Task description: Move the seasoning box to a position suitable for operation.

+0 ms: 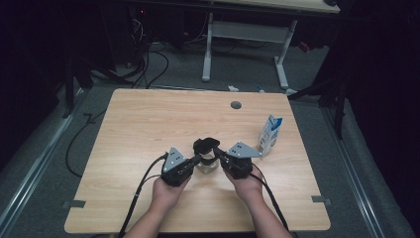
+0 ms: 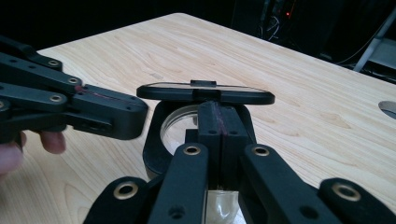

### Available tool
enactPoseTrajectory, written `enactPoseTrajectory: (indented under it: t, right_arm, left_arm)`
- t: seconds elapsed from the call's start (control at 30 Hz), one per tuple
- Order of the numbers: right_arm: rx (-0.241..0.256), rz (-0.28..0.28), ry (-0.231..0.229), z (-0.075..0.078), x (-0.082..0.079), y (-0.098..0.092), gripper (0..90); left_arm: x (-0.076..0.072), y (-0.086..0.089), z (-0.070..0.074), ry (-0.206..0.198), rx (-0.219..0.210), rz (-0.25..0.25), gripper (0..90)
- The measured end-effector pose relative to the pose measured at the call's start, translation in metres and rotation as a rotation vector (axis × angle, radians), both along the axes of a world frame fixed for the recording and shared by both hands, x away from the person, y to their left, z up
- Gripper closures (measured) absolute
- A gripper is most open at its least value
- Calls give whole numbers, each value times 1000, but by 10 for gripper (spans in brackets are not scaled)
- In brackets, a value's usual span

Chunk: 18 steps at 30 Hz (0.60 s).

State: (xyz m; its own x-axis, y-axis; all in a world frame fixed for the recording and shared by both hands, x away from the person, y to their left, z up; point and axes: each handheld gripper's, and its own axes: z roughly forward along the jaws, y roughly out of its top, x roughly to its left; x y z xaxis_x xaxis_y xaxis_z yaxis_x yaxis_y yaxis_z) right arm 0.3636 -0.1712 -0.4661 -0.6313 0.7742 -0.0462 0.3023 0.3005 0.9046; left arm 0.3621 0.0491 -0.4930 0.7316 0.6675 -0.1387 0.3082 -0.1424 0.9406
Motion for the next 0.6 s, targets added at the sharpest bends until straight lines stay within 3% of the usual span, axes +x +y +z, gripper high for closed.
enactPoseTrajectory:
  t: [0.23,0.43,0.6]
  right_arm:
    - [-1,8,-3,0,0,1,900]
    - [8,6,22,-13,-2,1,899]
    - [20,-2,16,-18,-3,0,899]
  left_arm:
    - [2,-10,2,-6,-2,-2,899]
    - [4,-11,5,-9,-10,10,899]
    - [7,-9,7,-4,-12,26,899]
